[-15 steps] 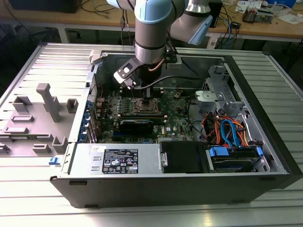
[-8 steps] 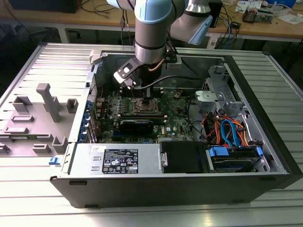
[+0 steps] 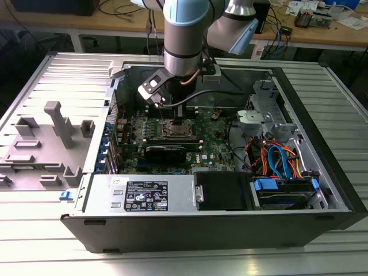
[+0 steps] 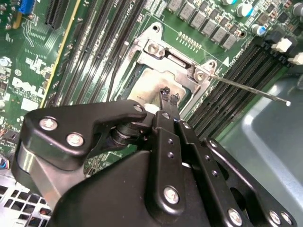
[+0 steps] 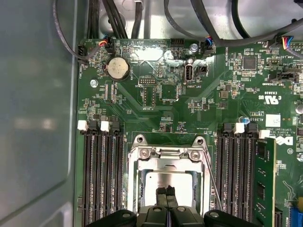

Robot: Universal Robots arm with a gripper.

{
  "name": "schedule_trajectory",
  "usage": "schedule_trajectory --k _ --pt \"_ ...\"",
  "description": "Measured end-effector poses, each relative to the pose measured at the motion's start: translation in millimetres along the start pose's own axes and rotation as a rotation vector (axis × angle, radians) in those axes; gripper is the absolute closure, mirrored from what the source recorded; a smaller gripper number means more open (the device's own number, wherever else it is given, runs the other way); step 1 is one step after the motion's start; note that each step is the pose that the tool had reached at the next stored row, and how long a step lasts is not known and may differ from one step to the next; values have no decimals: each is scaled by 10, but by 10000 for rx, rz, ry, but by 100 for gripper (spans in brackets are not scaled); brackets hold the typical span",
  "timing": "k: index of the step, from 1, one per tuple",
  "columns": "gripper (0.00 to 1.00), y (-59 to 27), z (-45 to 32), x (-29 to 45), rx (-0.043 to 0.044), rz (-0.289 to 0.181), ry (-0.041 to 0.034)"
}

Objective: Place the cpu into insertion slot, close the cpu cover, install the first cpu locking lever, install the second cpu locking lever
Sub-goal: 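Install the first cpu locking lever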

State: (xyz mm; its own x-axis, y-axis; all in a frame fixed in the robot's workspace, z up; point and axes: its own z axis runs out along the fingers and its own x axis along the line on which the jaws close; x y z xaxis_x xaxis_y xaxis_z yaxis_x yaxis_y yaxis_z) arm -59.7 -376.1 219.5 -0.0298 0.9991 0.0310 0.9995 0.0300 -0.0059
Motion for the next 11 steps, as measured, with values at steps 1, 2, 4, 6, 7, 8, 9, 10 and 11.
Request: schedule_trajectory --k 1,2,4,6,7,8,9,10,11 --pt "89 0 -29 1 0 0 -1" --pt "89 -1 -61 2 0 0 -1" --pt "89 -1 -114 4 0 0 0" --pt "89 -1 -175 5 0 0 0" --pt "89 -1 -210 7 0 0 0" --pt "89 -1 -234 7 -1 0 1" --pt "89 -1 -251 8 0 0 1" --pt "89 -1 -262 8 -1 0 2" --pt "89 -1 -262 8 -1 -2 3"
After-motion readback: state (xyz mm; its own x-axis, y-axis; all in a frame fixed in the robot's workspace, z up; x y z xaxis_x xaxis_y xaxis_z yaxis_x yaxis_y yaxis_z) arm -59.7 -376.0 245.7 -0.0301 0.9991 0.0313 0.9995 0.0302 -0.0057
